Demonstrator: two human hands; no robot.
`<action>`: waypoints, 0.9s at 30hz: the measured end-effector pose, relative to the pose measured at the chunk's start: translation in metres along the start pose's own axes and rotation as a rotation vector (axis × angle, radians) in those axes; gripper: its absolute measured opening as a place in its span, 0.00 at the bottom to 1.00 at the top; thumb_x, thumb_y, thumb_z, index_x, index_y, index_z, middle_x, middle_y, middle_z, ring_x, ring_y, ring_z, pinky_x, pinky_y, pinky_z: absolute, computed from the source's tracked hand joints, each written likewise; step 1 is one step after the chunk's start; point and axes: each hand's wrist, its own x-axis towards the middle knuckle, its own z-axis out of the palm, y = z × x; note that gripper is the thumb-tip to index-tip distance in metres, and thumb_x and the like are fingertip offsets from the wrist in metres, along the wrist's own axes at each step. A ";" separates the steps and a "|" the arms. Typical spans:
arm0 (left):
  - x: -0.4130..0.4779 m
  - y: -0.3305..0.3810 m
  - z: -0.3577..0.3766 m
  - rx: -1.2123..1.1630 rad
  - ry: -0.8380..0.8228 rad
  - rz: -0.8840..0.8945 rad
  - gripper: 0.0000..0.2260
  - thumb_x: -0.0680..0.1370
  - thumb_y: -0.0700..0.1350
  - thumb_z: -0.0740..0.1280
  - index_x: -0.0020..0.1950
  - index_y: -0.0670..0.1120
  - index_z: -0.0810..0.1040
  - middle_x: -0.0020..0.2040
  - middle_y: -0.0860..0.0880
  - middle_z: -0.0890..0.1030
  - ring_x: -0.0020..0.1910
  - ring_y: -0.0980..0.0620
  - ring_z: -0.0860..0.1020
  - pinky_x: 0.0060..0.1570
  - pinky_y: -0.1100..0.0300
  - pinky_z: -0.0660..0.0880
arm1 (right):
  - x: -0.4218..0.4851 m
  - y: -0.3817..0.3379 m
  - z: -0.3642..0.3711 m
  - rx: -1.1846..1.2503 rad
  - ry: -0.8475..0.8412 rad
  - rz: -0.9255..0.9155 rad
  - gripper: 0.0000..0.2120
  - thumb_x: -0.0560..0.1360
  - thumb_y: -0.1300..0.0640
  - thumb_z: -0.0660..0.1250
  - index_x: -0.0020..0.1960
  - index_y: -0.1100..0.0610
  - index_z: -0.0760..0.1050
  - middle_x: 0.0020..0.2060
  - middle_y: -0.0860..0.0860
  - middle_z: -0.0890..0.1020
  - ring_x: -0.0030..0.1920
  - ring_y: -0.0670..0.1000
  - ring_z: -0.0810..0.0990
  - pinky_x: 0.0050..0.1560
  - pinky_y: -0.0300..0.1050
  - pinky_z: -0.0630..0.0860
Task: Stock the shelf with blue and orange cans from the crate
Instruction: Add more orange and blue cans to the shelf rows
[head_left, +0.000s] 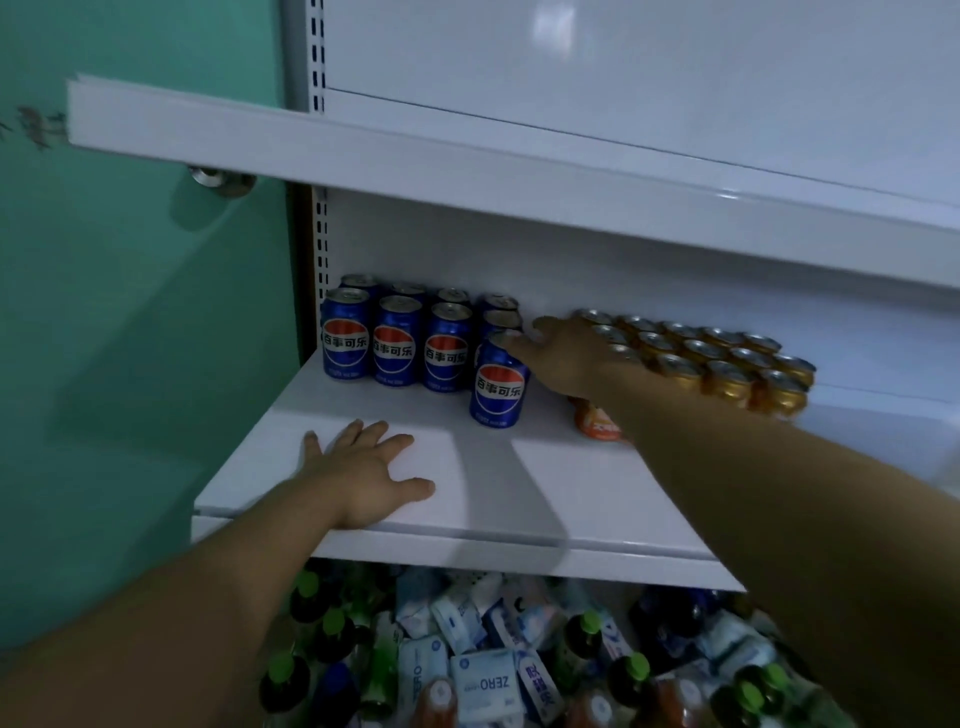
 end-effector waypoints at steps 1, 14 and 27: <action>-0.002 0.005 -0.004 -0.012 -0.003 -0.006 0.36 0.74 0.70 0.55 0.78 0.58 0.49 0.79 0.53 0.45 0.78 0.51 0.43 0.73 0.40 0.39 | -0.013 0.007 -0.002 -0.012 0.010 0.027 0.26 0.79 0.36 0.54 0.67 0.53 0.71 0.64 0.56 0.76 0.57 0.55 0.75 0.51 0.44 0.67; -0.068 0.286 0.039 -0.086 -0.167 0.732 0.32 0.75 0.61 0.65 0.75 0.51 0.62 0.76 0.50 0.60 0.73 0.48 0.62 0.70 0.54 0.62 | -0.229 0.184 -0.039 -0.139 0.099 0.450 0.35 0.78 0.34 0.55 0.77 0.53 0.57 0.75 0.53 0.64 0.72 0.56 0.66 0.69 0.51 0.66; -0.122 0.433 0.306 0.232 -0.719 0.949 0.11 0.74 0.57 0.66 0.45 0.52 0.68 0.49 0.49 0.72 0.47 0.50 0.73 0.45 0.56 0.68 | -0.493 0.367 0.083 0.050 -0.125 1.051 0.32 0.79 0.37 0.57 0.75 0.56 0.61 0.70 0.57 0.70 0.66 0.58 0.72 0.63 0.50 0.72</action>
